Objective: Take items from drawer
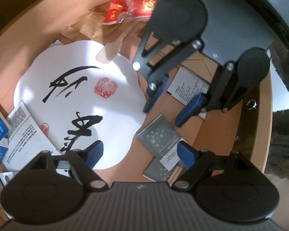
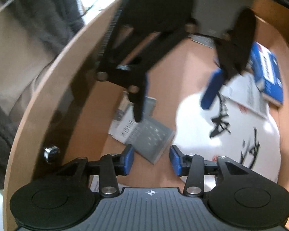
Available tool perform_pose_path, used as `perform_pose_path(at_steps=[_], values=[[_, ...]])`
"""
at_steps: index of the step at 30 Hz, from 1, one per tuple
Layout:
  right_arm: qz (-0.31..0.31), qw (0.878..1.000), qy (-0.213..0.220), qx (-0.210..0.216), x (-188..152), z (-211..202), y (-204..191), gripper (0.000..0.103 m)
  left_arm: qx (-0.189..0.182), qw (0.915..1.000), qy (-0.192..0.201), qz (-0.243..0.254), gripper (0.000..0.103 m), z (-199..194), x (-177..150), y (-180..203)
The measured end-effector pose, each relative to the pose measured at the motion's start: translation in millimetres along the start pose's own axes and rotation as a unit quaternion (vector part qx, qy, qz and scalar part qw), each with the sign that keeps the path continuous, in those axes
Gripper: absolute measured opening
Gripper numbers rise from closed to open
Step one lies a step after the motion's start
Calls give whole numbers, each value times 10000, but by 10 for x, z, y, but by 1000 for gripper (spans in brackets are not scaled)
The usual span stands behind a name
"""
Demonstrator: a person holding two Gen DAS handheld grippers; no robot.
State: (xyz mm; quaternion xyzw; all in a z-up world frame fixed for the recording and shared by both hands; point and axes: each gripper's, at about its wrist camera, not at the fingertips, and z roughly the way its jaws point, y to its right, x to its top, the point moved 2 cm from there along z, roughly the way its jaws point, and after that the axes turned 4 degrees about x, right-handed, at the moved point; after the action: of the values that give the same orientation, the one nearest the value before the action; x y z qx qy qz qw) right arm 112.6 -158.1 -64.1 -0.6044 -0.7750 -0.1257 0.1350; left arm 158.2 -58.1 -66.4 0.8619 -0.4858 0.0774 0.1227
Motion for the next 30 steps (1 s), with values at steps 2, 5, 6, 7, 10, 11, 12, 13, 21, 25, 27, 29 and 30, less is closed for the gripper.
perform_pose_path(at_steps=[2,5,6,7,10,11,12,13,21,25,27,29,30], values=[[-189,9997,39,-135,30,19,-47,43,39,10000,20,37,87,-23,1,6],[-223,9996,114,-157,47,8,-59,46,177,9997,90,157,87,-65,-12,34],[-237,9995,121,-151,49,-2,-65,46,208,9996,87,177,87,-72,-16,39],[-256,9995,143,-152,50,-16,-76,47,230,9995,78,191,87,-75,-18,40],[-69,9997,215,-53,54,-46,-39,46,280,9994,48,220,87,-84,-32,44],[154,9996,241,37,57,-55,4,43,323,9992,30,246,87,-87,-42,46],[291,9991,291,84,63,-63,37,40,352,9990,20,266,87,-83,-47,41],[293,9991,307,84,76,-74,40,29,369,9989,16,278,87,-75,-46,33],[564,9963,222,-609,130,-189,121,0,531,9979,-23,368,88,-37,-38,24],[626,9960,238,-586,126,-283,78,1,893,9941,-62,613,93,-9,-65,64],[721,9951,349,-587,130,-347,70,1,1066,9916,-88,731,94,5,-82,85],[686,9955,424,-491,173,-389,42,2,1073,9916,-128,715,94,15,-86,82],[667,9958,438,-456,218,-383,-14,2,1031,9923,-157,671,94,26,-84,70]])
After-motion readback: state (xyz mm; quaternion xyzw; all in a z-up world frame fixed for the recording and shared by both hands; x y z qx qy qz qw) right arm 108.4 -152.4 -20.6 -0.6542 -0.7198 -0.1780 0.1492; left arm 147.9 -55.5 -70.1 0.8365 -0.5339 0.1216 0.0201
